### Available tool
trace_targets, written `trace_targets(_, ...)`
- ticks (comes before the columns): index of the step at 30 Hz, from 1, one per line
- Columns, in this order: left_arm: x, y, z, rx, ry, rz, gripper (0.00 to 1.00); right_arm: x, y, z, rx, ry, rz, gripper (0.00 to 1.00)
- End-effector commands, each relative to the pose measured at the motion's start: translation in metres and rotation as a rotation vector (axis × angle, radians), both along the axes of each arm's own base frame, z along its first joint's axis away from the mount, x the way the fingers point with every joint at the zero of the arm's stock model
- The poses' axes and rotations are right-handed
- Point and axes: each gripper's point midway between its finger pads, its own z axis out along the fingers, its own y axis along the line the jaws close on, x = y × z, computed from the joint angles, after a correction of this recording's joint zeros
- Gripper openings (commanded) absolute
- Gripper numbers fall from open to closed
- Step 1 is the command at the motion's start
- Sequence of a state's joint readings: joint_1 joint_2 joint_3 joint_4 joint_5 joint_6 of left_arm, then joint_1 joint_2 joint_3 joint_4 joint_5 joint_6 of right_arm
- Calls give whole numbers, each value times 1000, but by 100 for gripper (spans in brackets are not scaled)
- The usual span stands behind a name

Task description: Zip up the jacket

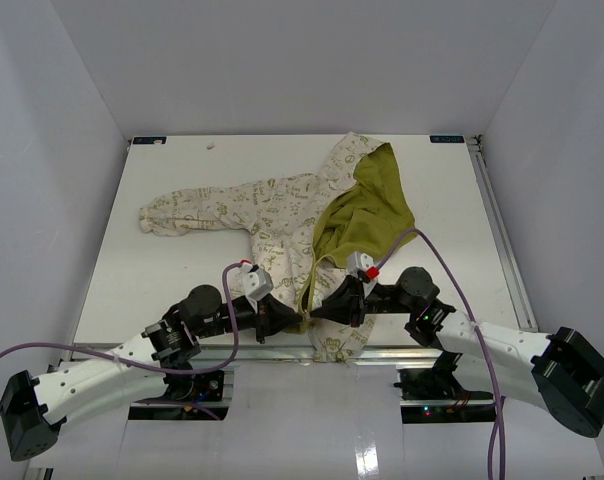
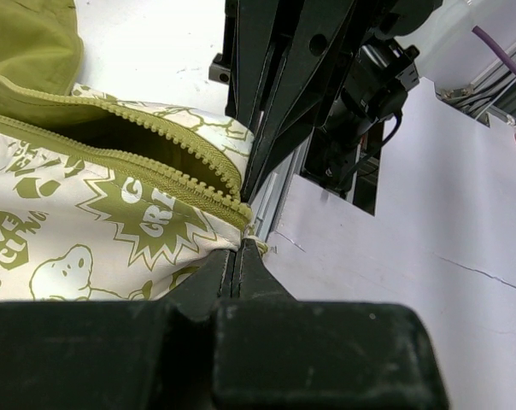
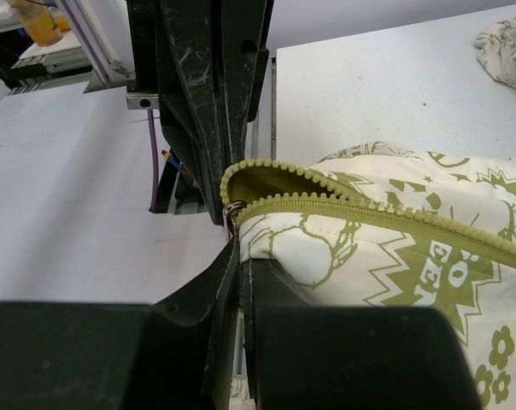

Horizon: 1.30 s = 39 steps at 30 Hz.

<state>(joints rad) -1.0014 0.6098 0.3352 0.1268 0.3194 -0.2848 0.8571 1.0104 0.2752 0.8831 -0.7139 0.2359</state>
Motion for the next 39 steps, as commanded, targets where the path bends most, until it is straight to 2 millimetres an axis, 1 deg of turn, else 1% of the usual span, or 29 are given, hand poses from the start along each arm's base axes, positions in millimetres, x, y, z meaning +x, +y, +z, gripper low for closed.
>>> trace_targets(1, -11, -5, -6, 40, 20, -66, 0, 5, 3, 44, 108, -81, -10, 8)
trace_targets(7, -7, -5, -10, 66, 34, -40, 0, 5, 6, 37, 77, -69, 9, 8)
trace_targets(10, -5, -5, -15, 85, 45, -31, 0, 5, 6, 38, 79, -74, 8, 8)
trace_targets(14, -3, -4, -20, 101, 54, -9, 0, 7, 4, 44, 95, -84, -8, 8)
trace_targets(17, -5, -5, -22, 109, 62, -19, 0, 11, 2, 52, 120, -89, -50, 8)
trace_targets(22, 0, -4, -30, 144, 78, 10, 0, 10, 2, 64, 144, -89, -46, 8)
trace_targets(25, -1, -5, -35, 159, 88, 6, 0, 13, 2, 71, 158, -92, -62, 8)
trace_targets(30, -1, -5, -38, 165, 91, 3, 0, 19, 8, 74, 148, -68, -70, 8)
trace_targets(35, -1, -7, -40, 175, 91, -1, 0, 23, 14, 71, 131, -47, -65, 8)
trace_targets(39, -4, -8, -41, 179, 94, -20, 0, 26, 15, 74, 133, -47, -75, 8)
